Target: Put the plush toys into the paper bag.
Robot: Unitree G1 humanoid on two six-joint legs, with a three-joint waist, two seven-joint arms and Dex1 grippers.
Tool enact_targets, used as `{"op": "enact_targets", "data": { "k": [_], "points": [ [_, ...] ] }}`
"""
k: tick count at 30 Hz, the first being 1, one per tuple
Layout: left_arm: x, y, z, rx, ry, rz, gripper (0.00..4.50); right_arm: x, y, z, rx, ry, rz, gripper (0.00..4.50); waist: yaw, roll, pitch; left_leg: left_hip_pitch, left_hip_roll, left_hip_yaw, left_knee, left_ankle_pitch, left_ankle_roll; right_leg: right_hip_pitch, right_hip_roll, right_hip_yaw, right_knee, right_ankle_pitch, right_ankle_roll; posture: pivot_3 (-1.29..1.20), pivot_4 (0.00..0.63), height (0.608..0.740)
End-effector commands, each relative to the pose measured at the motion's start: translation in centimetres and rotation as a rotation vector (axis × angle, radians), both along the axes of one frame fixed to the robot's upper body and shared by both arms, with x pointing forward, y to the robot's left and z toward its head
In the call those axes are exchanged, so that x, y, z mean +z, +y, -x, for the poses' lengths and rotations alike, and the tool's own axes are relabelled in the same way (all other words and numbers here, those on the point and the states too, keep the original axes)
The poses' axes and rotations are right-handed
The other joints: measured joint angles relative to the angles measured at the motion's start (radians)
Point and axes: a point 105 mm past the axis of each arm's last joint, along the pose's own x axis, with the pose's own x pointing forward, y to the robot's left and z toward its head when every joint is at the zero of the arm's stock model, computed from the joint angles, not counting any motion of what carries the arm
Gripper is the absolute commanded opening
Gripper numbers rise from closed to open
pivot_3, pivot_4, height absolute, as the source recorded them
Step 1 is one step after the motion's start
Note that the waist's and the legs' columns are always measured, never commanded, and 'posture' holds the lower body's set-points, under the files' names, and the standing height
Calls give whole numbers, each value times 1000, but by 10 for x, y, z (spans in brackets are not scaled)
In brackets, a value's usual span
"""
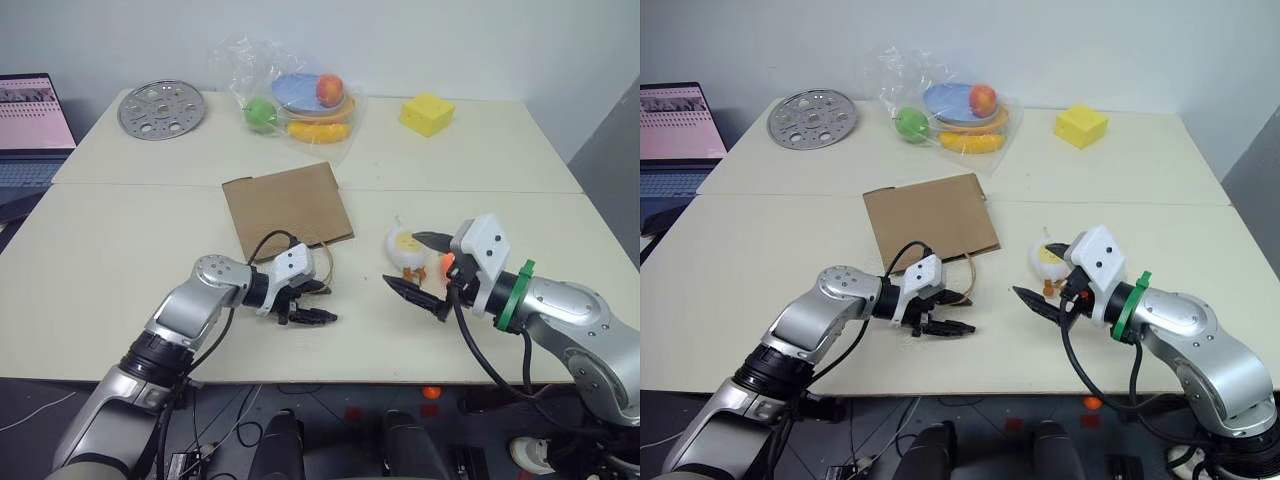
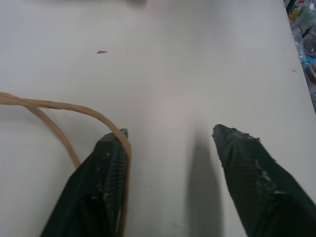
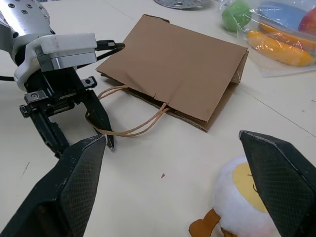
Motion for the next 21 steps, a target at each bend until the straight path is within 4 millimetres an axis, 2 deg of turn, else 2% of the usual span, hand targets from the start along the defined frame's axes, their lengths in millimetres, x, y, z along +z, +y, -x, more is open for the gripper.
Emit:
{"op": "enact_targets", "data": {
  "k": [1, 4, 6, 10, 14, 18, 20, 21],
  "points": [
    [20, 1, -4, -3, -47, 31, 1405, 9, 0, 1, 7, -38, -5, 4500, 0, 0, 0, 0, 0, 0, 0, 0, 0, 0, 0, 0, 0, 0, 0, 0, 150, 740],
    [34, 3, -7, 6, -56, 53, 354, 9, -1, -1, -1, -40, -6, 4500, 0, 0, 0, 0, 0, 0, 0, 0, 0, 0, 0, 0, 0, 0, 0, 0, 150, 740],
    [43, 5, -10, 13, -57, 72, 41, 9, -1, -2, -5, -41, -9, 4500, 0, 0, 0, 0, 0, 0, 0, 0, 0, 0, 0, 0, 0, 0, 0, 0, 150, 740],
    [65, 7, -12, 23, -42, 124, 41, 9, -1, -5, -13, -46, -12, 4500, 0, 0, 0, 0, 0, 0, 0, 0, 0, 0, 0, 0, 0, -1, 1, 0, 150, 740],
    [97, 14, -28, 86, -80, 187, 41, 3, 5, -13, -40, -54, -6, 4500, 0, 0, 0, 0, 0, 0, 0, 0, 0, 0, 0, -1, 1, 0, 1, 0, 150, 740],
    [135, 24, -36, 93, -118, 240, 41, -16, 27, -28, -75, -21, -35, 4500, -5, 0, 0, 0, 0, -1, 0, 0, 0, 0, 1, -2, 1, -1, 1, 0, 150, 740],
    [144, 25, -36, 80, -118, 255, 41, -19, 39, -37, -93, -19, -69, 4500, -10, 0, 0, 0, 0, -1, 0, 0, 0, 0, 0, -1, 1, -1, 2, 0, 150, 740],
    [147, 24, -38, 82, -137, 256, 14, -20, 47, -46, -119, -19, -95, 4328, -13, 0, 0, 0, 0, -1, 0, 0, 0, 0, 0, -1, 1, -1, 1, 0, 150, 740]
  ]
}}
